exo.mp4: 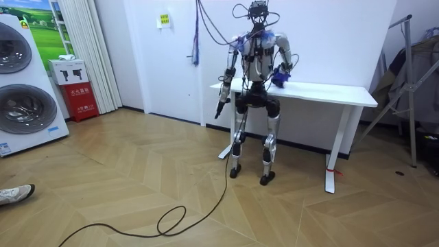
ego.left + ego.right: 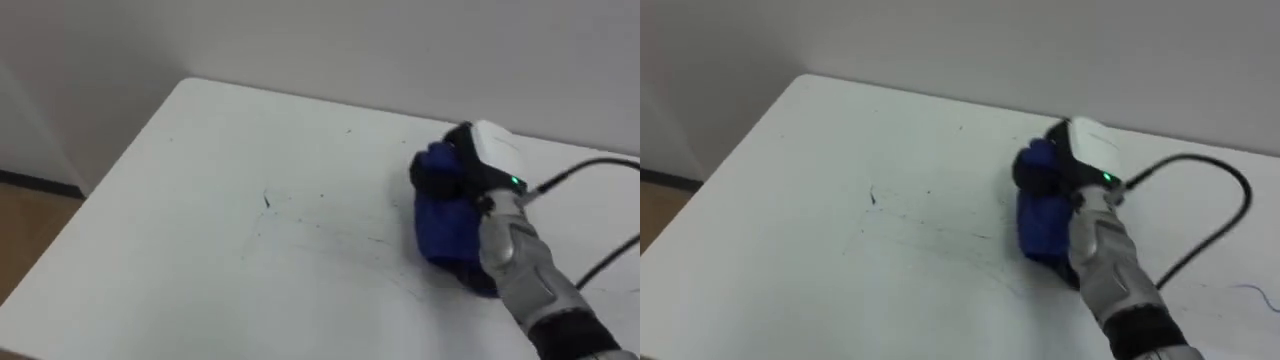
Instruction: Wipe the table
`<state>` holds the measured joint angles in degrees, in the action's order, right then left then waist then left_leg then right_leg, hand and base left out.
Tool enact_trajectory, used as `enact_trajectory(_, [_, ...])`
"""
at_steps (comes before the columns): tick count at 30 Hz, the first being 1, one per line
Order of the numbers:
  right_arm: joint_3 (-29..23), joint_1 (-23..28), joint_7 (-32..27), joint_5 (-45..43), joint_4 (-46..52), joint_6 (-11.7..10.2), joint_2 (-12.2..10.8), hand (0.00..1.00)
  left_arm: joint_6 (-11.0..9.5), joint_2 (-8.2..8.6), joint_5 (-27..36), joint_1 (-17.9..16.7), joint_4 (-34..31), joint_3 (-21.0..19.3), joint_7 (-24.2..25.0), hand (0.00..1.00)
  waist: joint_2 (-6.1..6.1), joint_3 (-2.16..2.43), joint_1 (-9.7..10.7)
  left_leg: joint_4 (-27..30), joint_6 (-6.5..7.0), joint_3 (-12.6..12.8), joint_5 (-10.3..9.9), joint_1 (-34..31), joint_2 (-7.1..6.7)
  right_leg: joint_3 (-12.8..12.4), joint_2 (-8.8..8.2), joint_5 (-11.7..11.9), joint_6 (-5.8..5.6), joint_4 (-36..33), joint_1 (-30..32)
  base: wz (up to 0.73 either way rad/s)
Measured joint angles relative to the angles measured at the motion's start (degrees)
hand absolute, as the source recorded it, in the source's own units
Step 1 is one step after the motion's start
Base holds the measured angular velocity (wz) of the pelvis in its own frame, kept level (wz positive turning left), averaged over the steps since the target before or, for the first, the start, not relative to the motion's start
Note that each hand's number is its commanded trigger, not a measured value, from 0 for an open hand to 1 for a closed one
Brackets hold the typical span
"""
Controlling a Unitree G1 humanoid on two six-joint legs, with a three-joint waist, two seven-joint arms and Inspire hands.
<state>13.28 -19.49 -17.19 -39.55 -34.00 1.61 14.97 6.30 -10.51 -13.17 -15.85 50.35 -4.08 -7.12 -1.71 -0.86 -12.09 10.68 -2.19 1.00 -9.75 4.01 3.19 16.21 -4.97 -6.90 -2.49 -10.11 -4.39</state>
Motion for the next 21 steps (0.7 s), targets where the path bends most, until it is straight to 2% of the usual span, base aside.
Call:
enact_trajectory(1, [-0.36,0.7,-0.2,-1.02,-2.2,-0.2,0.02,1.0,0.87,-0.1,-0.13,-2.03,-0.41,-0.13,-0.16,0.0,-0.33,0.19,-0.02,0.21,0.04,-0.7,-0.02,-0.02,-0.17,1.34,-0.18,-0.05,-0.09,0.5,-0.72,0.44])
enact_trajectory(3, [-0.84,4.45,-1.58,-1.96,-8.18,-0.3,0.38,1.0,1.66,-0.14,0.17,-4.49,-1.45,-0.29,-0.17,0.0,-0.4,0.22,0.15,0.23,0.08,-0.75,-0.01,0.0,-0.24,2.53,-0.39,-0.15,-0.25,0.47,-1.58,0.47])
enact_trajectory(4, [-2.9,6.47,-3.35,0.56,-9.02,-2.09,-0.01,1.0,1.66,-0.14,0.16,-4.99,-1.45,-0.28,-0.17,0.0,-0.46,0.27,0.51,0.21,0.1,-0.71,0.01,0.1,-0.36,2.68,-0.56,-0.26,-0.42,0.42,-1.95,0.55])
enact_trajectory(6, [-7.26,12.12,-9.54,2.02,-9.5,-7.18,-0.25,1.0,1.62,-0.21,0.03,-7.03,-1.34,-1.05,-0.16,0.0,-0.08,0.29,2.66,0.15,0.17,0.86,0.03,1.63,-1.01,2.85,-1.42,-0.9,-1.44,0.66,-4.13,0.32])
enact_trajectory(7, [-8.47,13.27,-10.87,2.32,-10.15,-8.32,-0.22,1.0,1.55,-0.21,0.0,-6.99,-1.33,-1.92,-0.17,0.0,-0.23,0.31,3.16,0.2,0.17,1.21,0.03,1.9,-1.19,2.96,-1.68,-1.1,-1.76,0.56,-4.54,0.17])
enact_trajectory(9, [-13.94,19.07,-15.56,3.72,-10.3,-10.3,0.66,1.0,-0.01,-0.22,-2.29,-6.48,-1.23,-5.22,-0.2,0.0,-0.33,0.48,4.29,0.07,1.01,2.88,-0.47,2.73,-1.52,2.43,-2.18,-1.67,-2.57,0.66,-5.58,0.03])
enact_trajectory(10, [-15.39,20.86,-16.74,3.85,-10.3,-10.64,0.95,1.0,-0.45,-0.28,-2.91,-6.41,-1.23,-6.1,-0.21,0.0,-0.37,0.84,4.66,0.12,1.13,3.47,-0.54,2.87,-1.61,2.43,-2.36,-1.78,-2.69,0.64,-5.69,-0.1])
enact_trajectory(11, [-18.28,24.21,-18.65,4.69,-10.35,-11.18,1.4,1.0,-0.75,-0.32,-3.2,-6.48,-1.22,-7.74,-0.23,0.0,-0.34,1.75,5.66,0.07,1.47,3.85,-0.77,3.1,-1.89,2.43,-2.7,-1.86,-2.81,0.5,-5.83,-0.1])
enact_trajectory(13, [-22.61,28.25,-20.89,7.35,-11.52,-12.24,2.24,1.0,-0.89,-0.77,-3.28,-6.63,-1.78,-10.41,-0.24,0.0,-0.37,2.04,7.0,0.05,2.01,4.51,-1.34,3.72,-2.12,2.6,-3.06,-2.04,-3.01,0.47,-6.81,-0.17])
enact_trajectory(14, [-24.59,30.05,-21.66,9.49,-12.72,-12.49,3.06,1.0,-0.92,-1.46,-3.23,-7.34,-2.64,-11.55,-0.25,0.0,-0.53,2.43,7.64,0.74,2.08,5.12,-2.03,3.7,-2.1,2.05,-3.14,-2.23,-2.97,0.46,-6.76,-0.22])
enact_trajectory(15, [-26.7,31.36,-21.64,12.19,-14.25,-13.18,3.98,1.0,-0.97,-2.05,-3.33,-7.72,-3.4,-12.35,-0.25,0.0,-0.76,2.38,8.72,1.84,2.2,5.39,-2.67,3.4,-1.99,1.55,-3.13,-2.34,-3.0,0.44,-6.74,-0.21])
enact_trajectory(19, [-30.52,34.32,-20.11,20.09,-19.52,-13.49,7.83,1.0,-1.55,-2.52,-3.36,-7.58,-3.9,-13.75,-0.2,0.0,-1.4,2.55,10.03,5.79,2.96,6.28,-4.24,2.31,-1.88,1.1,-3.89,-2.89,-3.39,-1.17,-6.44,-0.03])
enact_trajectory(21, [-31.5,34.54,-18.81,22.64,-20.83,-12.19,8.9,1.0,-1.6,-2.64,-3.23,-7.24,-3.9,-13.59,-0.23,0.0,-1.42,2.52,10.38,9.68,3.57,6.25,-6.19,0.43,-1.38,1.13,-4.23,-3.11,-3.57,-3.93,-5.33,-0.06])
